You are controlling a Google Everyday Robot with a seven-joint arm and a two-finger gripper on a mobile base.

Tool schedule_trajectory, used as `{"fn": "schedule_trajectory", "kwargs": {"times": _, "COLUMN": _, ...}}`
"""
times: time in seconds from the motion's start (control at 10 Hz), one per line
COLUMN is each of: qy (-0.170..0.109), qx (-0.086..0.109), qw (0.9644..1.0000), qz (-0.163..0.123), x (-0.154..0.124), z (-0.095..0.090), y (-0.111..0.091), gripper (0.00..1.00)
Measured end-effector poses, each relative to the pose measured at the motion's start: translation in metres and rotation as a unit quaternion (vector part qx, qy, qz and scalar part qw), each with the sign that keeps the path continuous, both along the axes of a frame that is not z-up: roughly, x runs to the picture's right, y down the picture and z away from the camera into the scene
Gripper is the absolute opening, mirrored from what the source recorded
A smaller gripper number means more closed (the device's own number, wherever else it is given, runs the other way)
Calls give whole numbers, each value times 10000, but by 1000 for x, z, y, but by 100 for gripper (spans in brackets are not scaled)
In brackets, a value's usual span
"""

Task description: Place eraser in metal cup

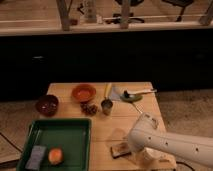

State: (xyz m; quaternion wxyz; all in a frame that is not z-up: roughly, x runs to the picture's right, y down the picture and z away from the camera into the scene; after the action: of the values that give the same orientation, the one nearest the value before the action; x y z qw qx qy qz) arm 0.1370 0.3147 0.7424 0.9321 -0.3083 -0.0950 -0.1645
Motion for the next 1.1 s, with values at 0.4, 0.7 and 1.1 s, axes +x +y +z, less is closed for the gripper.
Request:
{"fn": "schedule_trajectory", "kwargs": {"times": 0.4, "qy": 3, "qx": 8, "qw": 10000, "qz": 9, "x": 0, "z": -1, "y": -1, "gripper": 54}}
{"fn": "schedule_trajectory", "kwargs": {"times": 0.7, "qy": -2, "qx": 13, "qw": 10000, "qz": 11, "x": 1, "z": -1, "y": -2, "gripper": 54}}
{"fn": "schedule_trajectory", "kwargs": {"times": 1.1, "qy": 49, "qx": 100, "qw": 9999, "qz": -7, "x": 3, "z": -16, "y": -23, "gripper": 18}}
